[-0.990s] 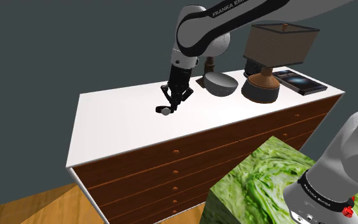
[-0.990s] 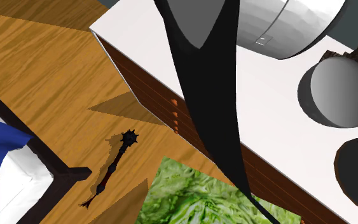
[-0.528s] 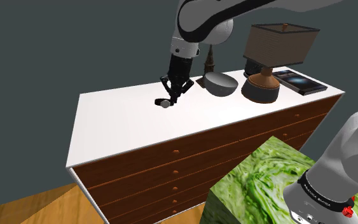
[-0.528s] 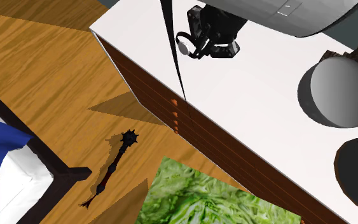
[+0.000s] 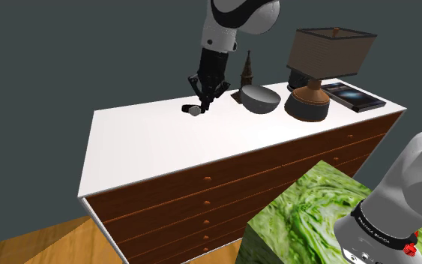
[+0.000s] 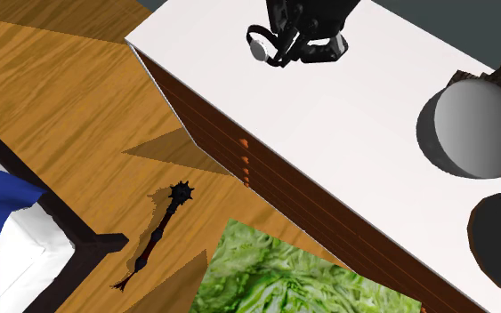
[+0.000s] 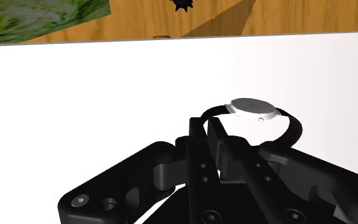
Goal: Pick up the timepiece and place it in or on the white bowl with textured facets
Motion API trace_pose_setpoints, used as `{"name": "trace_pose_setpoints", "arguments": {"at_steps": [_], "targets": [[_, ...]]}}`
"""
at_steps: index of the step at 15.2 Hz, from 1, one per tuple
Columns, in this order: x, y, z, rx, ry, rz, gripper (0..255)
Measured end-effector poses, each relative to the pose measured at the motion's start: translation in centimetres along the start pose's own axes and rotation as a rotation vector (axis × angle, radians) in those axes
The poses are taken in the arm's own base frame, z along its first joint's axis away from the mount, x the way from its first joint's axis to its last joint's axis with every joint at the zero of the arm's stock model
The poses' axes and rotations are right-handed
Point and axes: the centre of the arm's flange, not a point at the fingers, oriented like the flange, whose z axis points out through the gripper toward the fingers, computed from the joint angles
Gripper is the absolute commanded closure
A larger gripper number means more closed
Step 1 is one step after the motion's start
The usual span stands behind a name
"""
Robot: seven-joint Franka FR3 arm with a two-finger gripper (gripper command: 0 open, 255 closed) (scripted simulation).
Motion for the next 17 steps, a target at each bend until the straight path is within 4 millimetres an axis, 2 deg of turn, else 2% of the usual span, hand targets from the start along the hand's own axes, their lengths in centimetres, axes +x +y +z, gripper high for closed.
{"name": "trace_pose_setpoints", "arguments": {"at_steps": [4,5,7,9,12,17], "targets": [[-0.4,-0.5,-2.0,0.0,0.0,0.0,255],[-0.1,0.0,-2.4,0.0,0.0,0.0,255],[0.8,1.5,-3.1,0.0,0.0,0.0,255],[1.7,3.9,-3.8,0.0,0.0,0.001,255],[3.8,6.7,-5.0,-0.001,0.0,0.001,255],[6.7,12.8,-7.1,-0.001,0.0,0.001,255]]}}
